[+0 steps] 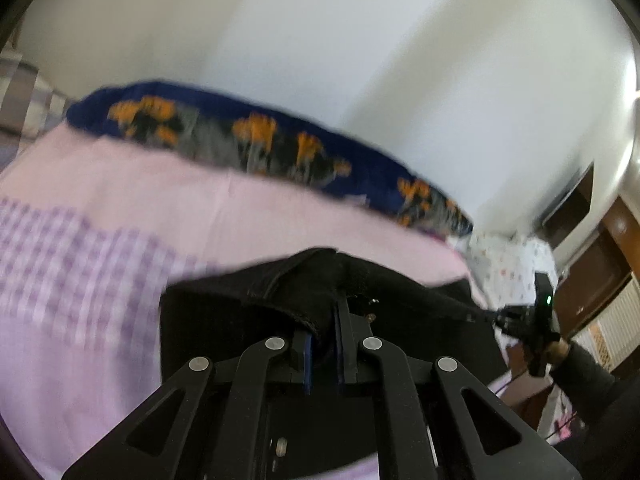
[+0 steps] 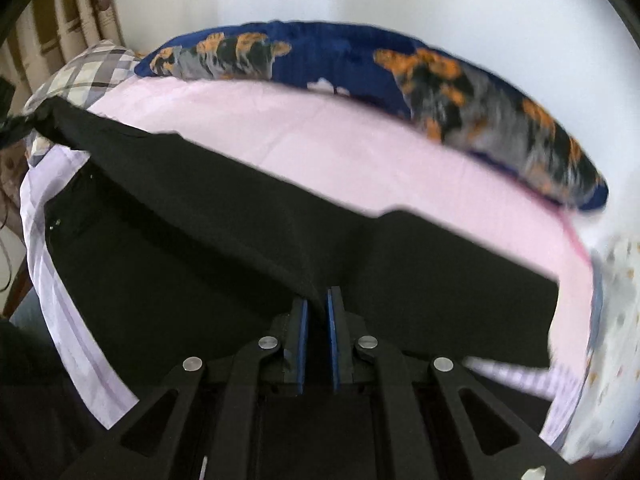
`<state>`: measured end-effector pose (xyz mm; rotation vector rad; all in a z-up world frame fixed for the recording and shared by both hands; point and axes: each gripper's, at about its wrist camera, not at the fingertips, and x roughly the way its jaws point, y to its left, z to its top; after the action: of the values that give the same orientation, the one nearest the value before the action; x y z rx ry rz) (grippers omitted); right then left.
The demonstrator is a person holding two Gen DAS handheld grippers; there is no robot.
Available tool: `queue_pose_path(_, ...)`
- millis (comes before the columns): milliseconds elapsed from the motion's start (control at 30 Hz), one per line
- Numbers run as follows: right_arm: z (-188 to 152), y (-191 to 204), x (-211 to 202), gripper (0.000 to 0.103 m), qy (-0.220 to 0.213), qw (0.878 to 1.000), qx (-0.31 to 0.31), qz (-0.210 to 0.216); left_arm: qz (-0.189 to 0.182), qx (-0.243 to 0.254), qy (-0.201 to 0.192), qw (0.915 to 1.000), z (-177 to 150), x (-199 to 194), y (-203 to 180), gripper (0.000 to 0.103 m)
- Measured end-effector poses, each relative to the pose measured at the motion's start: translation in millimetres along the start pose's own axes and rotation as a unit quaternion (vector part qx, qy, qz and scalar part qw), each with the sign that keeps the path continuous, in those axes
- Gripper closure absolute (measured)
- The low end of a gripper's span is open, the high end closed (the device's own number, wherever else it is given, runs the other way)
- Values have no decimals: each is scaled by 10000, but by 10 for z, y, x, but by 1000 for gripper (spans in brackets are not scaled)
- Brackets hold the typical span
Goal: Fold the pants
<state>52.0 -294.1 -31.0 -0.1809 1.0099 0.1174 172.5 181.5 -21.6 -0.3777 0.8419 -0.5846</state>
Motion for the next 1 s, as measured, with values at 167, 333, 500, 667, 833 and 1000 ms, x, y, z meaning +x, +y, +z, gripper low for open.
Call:
queue_pose_path(167, -309, 28, 122, 96, 171, 9993, 328, 94, 184, 109, 550, 9983, -463, 34, 0, 92)
queue_pose_path(333, -492, 80, 249, 96, 348, 9985, 426, 48, 593, 284, 1123, 9915, -881, 187, 31, 89)
queue_pose_path(500, -571, 138, 340, 92, 413, 9973, 590, -110, 929, 262, 1256, 9874, -1000, 205, 44, 79)
queue_pose_path(667, -634, 154, 203, 67, 229, 9944, 1034, -56, 1096, 95, 1412, 9839, -1014, 82, 36, 67)
queue_pose_path(833, -775, 168, -12, 61, -12, 9891, 1469, 108, 967, -767, 1265, 9843, -1098, -151, 195, 58)
queue_pose_path(1000, -892, 110, -100, 61, -234, 9721, 2246, 640, 433, -1673, 981, 9801, -1245, -262, 265, 58)
